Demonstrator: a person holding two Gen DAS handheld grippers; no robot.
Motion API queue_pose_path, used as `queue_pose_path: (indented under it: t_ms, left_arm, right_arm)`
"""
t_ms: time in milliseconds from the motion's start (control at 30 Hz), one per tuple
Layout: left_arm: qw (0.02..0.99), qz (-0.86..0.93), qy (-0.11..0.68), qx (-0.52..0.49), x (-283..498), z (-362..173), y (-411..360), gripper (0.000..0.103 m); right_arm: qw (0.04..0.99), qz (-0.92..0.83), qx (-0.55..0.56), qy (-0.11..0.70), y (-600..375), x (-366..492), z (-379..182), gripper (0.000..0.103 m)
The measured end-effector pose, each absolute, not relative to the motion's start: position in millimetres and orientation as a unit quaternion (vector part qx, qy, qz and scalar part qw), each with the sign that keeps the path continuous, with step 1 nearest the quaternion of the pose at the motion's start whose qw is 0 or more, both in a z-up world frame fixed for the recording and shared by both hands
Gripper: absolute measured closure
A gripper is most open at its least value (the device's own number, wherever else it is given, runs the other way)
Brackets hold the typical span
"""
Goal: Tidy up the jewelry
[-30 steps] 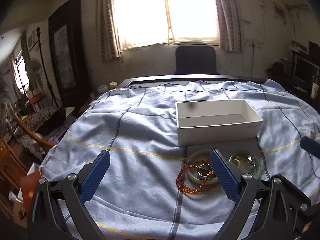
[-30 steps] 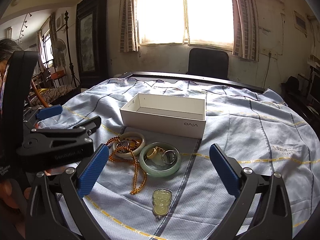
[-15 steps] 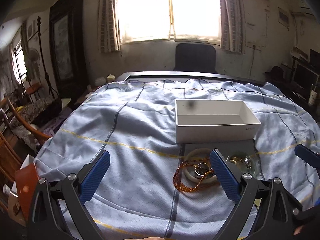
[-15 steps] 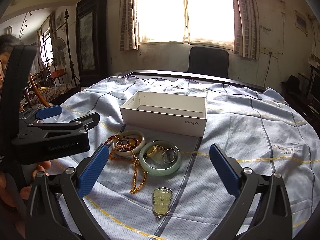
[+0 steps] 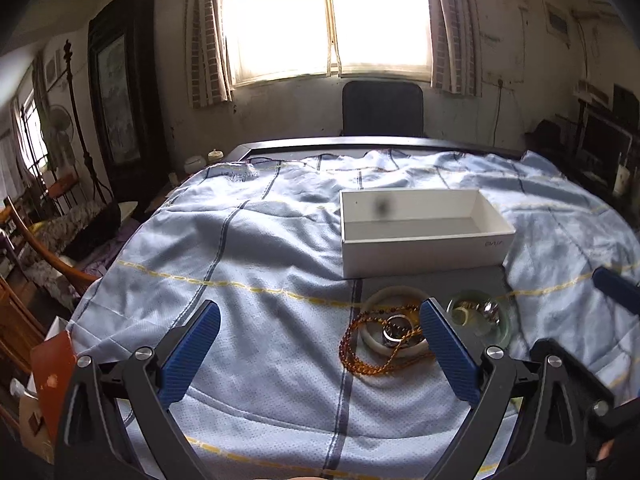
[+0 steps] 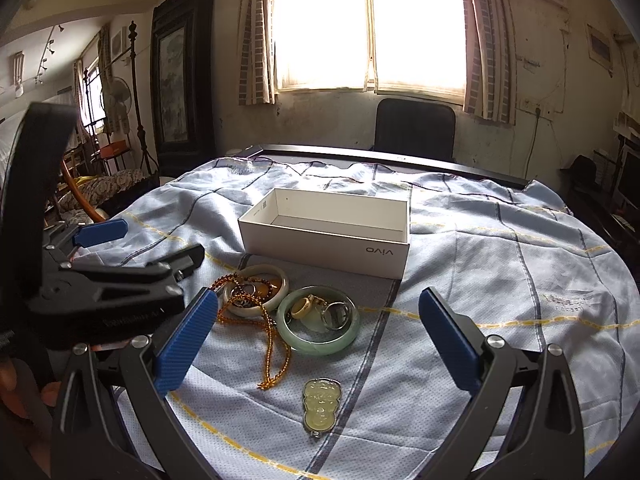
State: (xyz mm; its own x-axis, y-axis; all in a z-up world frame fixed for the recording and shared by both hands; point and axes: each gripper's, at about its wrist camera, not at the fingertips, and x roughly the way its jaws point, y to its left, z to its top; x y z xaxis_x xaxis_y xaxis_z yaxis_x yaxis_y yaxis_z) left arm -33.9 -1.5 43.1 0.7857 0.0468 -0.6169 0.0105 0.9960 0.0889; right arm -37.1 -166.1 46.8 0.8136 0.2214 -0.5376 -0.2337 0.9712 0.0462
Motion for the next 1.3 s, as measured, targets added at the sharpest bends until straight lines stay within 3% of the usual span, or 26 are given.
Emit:
queue_pose_path:
  t_ms: [633,867,1300]
  left_arm:
    - [0.939,0.034,0.338,0.059,-26,35,3,0.003]
    - [0.917,-0.006,0.395,0.058,-5,24,21,0.003]
    - [0.898,-0.02,0.438,-0.043,18,15,60,0.003]
  right_arm:
    - [0.951,0.12,-0.013,0.285,-164,-36,44,0.005]
    - [0.94,0.122,0.002,0.319,-169,-25,36,0.005]
    - [0.916,0.148,-0.029,0.371,-167,-1,18,0.005]
